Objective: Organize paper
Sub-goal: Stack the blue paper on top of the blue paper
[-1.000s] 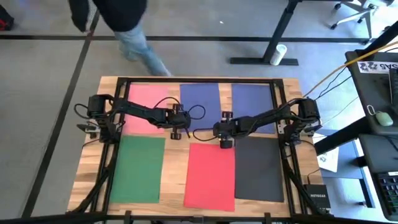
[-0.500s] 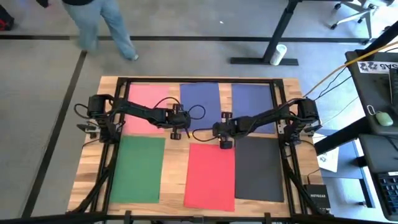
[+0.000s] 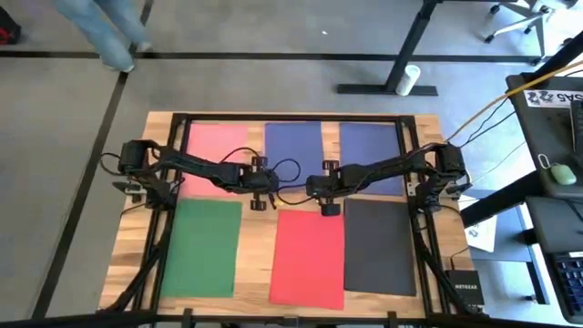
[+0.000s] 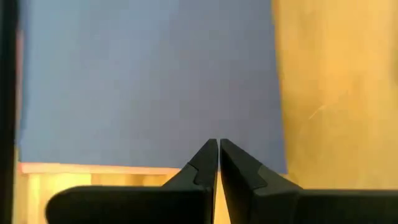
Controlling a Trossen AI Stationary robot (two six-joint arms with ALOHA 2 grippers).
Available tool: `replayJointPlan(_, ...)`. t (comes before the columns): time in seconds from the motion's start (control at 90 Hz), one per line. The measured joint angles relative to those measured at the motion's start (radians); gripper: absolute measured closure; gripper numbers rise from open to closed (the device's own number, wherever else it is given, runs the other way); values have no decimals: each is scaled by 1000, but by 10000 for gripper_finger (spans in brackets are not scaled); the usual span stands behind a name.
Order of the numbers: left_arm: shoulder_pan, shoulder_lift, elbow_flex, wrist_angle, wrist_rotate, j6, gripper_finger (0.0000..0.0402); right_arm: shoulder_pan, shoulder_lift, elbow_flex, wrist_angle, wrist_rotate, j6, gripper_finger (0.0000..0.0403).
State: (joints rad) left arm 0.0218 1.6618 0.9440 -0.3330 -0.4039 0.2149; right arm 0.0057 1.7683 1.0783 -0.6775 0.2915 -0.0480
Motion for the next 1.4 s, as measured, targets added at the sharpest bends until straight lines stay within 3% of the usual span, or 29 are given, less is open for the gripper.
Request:
replayJointPlan(0.189, -67, -116, 0, -58, -4, -86, 401, 30, -1, 95, -145, -86, 44, 403)
replayJointPlan(0.5, -192, -268, -2, -121, -38, -235, 401, 90, -12, 227, -481, -115, 128, 403)
replayJointPlan(1.011, -317, -268, -4, -224, -124, -392, 401, 114, -196, 236, -811, -105, 487, 403)
replayJointPlan(1.4, -351, -268, -4, -236, -149, -439, 401, 114, -232, 185, -894, -112, 557, 403)
